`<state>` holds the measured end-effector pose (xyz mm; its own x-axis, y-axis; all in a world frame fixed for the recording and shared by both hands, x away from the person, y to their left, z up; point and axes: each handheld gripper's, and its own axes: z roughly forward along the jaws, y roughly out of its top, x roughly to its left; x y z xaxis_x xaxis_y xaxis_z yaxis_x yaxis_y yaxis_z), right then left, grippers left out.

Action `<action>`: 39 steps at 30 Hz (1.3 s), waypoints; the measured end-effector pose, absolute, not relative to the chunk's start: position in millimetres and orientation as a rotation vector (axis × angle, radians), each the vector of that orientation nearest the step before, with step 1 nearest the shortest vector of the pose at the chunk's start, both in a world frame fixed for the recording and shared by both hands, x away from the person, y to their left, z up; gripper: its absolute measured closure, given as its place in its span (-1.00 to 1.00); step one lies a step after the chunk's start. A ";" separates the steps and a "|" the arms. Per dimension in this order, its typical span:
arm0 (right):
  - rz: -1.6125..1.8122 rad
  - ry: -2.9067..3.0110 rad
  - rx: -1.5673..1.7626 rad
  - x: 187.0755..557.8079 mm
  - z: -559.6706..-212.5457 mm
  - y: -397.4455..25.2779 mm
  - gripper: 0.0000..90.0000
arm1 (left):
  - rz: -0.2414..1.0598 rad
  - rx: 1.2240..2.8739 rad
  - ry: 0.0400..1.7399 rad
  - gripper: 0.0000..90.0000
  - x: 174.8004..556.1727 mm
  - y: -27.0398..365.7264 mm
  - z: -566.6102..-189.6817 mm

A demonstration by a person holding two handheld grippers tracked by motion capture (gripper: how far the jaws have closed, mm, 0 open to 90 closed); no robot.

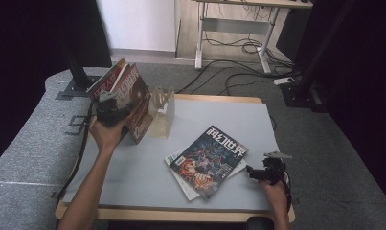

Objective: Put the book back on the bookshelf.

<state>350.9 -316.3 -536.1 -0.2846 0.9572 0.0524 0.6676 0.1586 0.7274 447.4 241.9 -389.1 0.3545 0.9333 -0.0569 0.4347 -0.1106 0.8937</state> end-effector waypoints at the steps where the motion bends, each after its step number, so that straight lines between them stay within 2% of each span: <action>1: 0.920 2.019 1.542 350.9 -536.1 -316.3 -1.00 | 0.694 1.722 1.222 0.21 445.9 241.6 -388.8; 22: 0.922 2.018 1.540 350.9 -536.3 -316.3 -1.00 | 0.683 1.858 1.177 -0.52 416.6 231.7 -386.8; 30: 0.921 2.018 1.539 350.9 -536.3 -316.3 -1.00 | 0.659 1.858 1.170 -0.62 406.5 237.4 -389.9; 39: 0.920 2.019 1.539 350.8 -536.3 -316.3 -1.00 | 0.561 1.861 1.104 -0.72 388.3 240.5 -392.8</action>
<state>350.8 -316.3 -536.3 -0.2856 0.9570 0.0501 0.6655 0.1605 0.7290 388.3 240.5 -392.8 0.5040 0.8622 -0.0511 0.4669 -0.2223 0.8559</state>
